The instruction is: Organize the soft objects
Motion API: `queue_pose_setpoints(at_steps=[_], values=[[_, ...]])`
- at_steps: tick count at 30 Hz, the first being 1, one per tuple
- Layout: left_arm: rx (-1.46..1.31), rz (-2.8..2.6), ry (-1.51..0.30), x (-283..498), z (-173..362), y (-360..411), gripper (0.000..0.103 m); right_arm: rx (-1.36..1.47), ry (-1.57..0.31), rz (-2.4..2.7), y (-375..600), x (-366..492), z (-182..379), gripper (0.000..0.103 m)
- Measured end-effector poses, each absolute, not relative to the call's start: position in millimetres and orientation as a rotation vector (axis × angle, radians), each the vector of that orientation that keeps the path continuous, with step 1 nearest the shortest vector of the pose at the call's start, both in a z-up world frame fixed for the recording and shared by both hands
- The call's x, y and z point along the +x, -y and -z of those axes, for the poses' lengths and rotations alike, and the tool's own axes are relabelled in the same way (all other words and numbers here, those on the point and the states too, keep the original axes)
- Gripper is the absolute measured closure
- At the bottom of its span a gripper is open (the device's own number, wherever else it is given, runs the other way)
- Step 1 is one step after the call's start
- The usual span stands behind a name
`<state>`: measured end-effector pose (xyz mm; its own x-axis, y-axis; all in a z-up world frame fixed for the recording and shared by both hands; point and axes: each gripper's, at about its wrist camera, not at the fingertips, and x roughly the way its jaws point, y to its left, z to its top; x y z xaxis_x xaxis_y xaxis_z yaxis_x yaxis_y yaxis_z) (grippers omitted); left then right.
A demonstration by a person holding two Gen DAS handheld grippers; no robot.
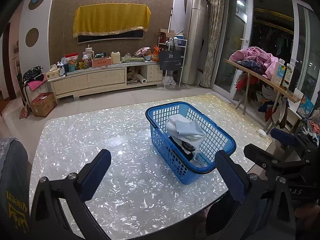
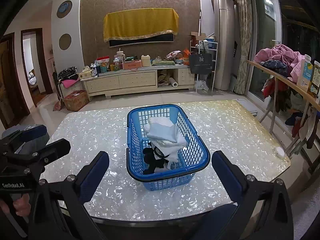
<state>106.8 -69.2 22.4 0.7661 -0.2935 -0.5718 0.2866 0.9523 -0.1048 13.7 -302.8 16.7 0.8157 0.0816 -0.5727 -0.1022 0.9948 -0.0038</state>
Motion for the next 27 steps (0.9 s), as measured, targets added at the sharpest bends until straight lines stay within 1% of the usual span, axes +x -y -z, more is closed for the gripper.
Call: queue_pose_setpoints(at_steps=[27], values=[[-0.053,0.361,-0.634,109.3,-15.8,75.4,0.000,-0.063,-0.632,-0.055,302.5,7.1,-19.8,0.000]])
